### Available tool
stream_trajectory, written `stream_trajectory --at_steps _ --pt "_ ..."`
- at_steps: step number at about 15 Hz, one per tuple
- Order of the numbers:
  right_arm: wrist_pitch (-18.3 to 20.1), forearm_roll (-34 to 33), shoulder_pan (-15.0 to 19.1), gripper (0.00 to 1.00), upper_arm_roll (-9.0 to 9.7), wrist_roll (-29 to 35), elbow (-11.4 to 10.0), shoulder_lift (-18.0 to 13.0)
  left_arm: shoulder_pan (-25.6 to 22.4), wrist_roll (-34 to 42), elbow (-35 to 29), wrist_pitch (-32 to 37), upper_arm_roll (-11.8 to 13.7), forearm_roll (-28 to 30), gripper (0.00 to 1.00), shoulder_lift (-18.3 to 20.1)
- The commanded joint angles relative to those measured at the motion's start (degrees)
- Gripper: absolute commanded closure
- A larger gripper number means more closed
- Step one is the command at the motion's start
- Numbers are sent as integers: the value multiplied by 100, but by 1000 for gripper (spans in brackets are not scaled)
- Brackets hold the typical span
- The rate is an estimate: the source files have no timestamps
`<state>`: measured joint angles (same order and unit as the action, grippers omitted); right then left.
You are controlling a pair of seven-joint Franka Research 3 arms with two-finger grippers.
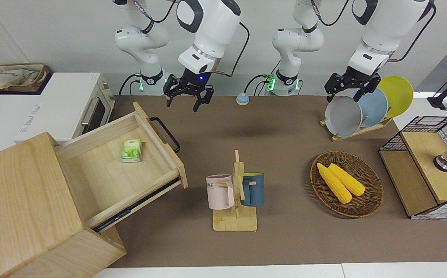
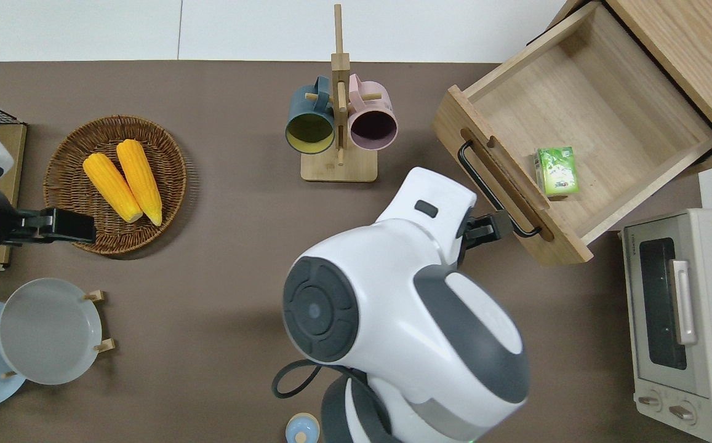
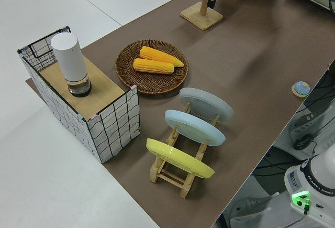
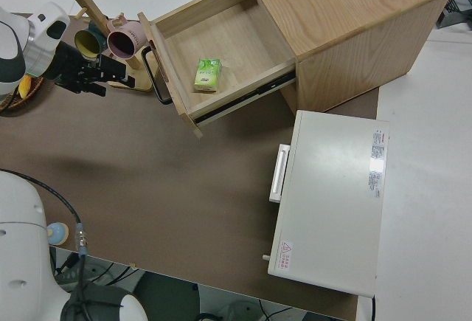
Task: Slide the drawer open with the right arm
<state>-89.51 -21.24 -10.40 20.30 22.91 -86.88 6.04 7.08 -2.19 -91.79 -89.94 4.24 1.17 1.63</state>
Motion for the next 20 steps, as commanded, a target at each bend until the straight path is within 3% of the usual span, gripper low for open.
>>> stream_trajectory --at_steps 1,5,8,10,14,20 --pt "-128 1216 362 11 -560 -909 -198 -559 13 8 12 82 16 -73 2 48" --pt "-102 2035 653 11 -1018 -1420 -627 -1016 13 8 12 74 16 -73 2 48" --pt "-40 2369 1021 11 -1142 -1850 -962 -1289 13 8 12 82 16 -73 2 48" --pt "99 2624 1285 11 -1151 -2079 -971 -1333 13 8 12 74 16 -73 2 48" --pt "302 2660 1365 11 -1493 -2309 -980 -1386 13 8 12 82 16 -73 5 48" --pt "259 2301 1242 11 -1511 -2256 -892 -1333 13 8 12 82 16 -73 5 48"
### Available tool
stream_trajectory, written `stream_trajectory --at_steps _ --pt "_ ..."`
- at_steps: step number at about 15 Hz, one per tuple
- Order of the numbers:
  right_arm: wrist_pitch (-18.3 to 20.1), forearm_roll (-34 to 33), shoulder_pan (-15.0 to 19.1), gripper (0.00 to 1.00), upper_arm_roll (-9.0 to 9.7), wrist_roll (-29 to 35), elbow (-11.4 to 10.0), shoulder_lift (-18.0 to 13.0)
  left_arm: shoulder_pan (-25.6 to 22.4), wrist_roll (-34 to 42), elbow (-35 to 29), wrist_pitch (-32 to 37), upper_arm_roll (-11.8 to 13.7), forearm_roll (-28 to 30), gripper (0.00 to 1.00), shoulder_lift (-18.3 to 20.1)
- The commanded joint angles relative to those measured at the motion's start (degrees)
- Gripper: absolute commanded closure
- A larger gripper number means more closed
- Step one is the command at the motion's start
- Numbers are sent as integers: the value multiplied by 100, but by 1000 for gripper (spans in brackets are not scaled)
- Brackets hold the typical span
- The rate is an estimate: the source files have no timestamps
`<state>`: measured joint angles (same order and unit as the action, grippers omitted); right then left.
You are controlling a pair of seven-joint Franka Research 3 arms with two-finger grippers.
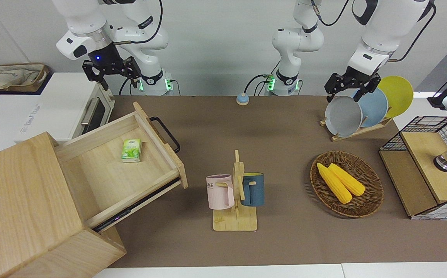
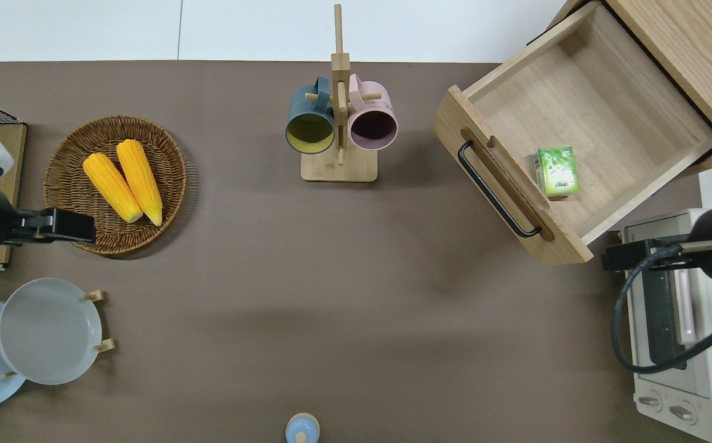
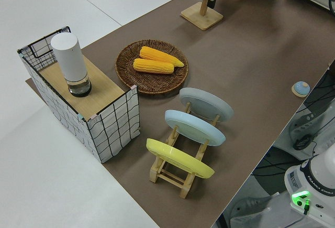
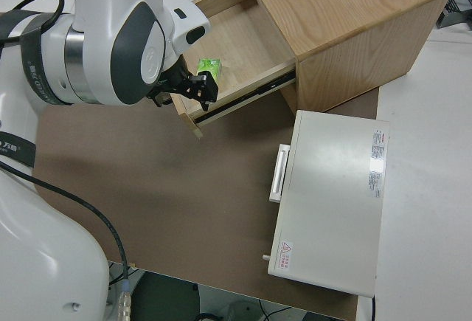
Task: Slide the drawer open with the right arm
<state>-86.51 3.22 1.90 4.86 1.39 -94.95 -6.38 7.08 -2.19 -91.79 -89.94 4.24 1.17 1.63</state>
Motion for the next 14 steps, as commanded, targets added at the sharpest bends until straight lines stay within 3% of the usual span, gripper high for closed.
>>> stream_trajectory --at_steps 1,6,14 --pt "-67 -198 -14 11 41 -113 -76 -74 13 8 12 82 16 -73 2 48" --pt "-67 -497 -155 11 33 -131 109 23 13 8 12 82 16 -73 5 48" --pt "-67 -603 -172 11 32 -104 126 49 13 8 12 82 16 -73 5 48"
